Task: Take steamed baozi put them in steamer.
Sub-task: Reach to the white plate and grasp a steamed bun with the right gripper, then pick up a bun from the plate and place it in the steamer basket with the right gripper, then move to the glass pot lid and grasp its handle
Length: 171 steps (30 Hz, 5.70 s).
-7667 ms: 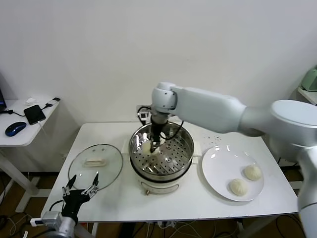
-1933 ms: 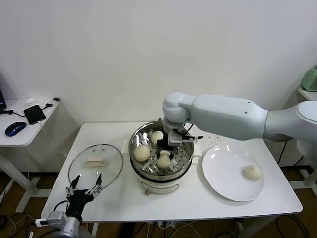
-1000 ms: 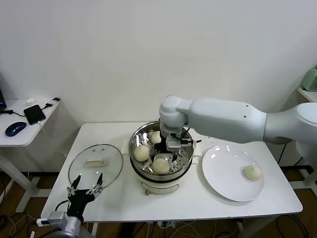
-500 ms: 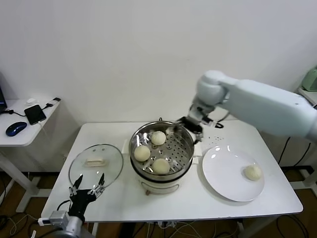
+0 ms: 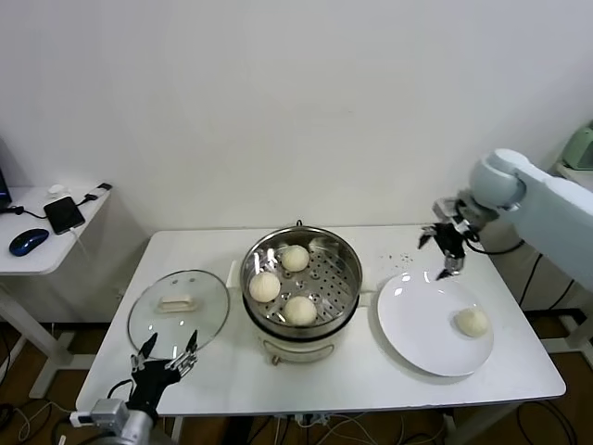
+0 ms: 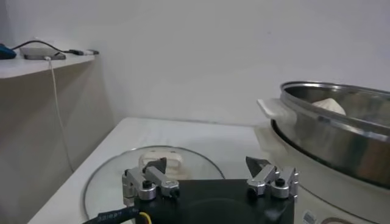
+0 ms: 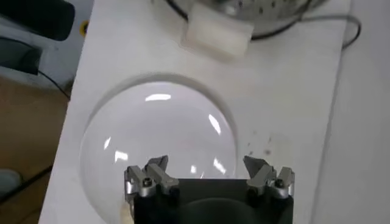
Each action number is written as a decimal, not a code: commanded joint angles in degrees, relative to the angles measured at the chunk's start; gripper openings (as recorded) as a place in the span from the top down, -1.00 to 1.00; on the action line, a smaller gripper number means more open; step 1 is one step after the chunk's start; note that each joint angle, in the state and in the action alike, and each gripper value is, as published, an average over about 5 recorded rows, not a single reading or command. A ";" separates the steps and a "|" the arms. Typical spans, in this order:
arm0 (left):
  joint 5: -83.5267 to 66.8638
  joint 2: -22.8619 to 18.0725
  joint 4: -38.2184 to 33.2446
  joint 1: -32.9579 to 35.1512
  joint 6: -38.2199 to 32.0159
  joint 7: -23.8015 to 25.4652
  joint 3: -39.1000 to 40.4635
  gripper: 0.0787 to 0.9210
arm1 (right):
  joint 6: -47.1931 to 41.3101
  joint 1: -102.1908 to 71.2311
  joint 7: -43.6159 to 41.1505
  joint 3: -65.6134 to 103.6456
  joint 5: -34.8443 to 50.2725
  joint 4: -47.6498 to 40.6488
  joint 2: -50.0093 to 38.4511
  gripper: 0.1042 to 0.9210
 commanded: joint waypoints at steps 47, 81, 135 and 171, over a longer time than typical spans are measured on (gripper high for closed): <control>0.45 0.13 1.60 0.67 -0.22 0.09 -0.91 -0.77 | 6.54 -21.36 1.25 19.03 -20.99 -15.85 7.03 -0.76; 2.27 0.16 1.62 -0.98 -0.74 -0.51 -0.28 -0.77 | -8.15 2.28 -0.53 -2.84 2.81 2.74 -0.89 0.05; 2.21 0.68 1.00 -3.33 -0.96 -1.75 -0.45 -0.77 | -29.58 18.02 11.63 -29.89 21.13 -3.39 31.12 0.03; -0.15 0.74 1.80 -4.63 -8.44 -8.88 -0.17 -0.77 | -16.38 -15.48 38.63 28.28 35.77 17.18 4.29 -0.76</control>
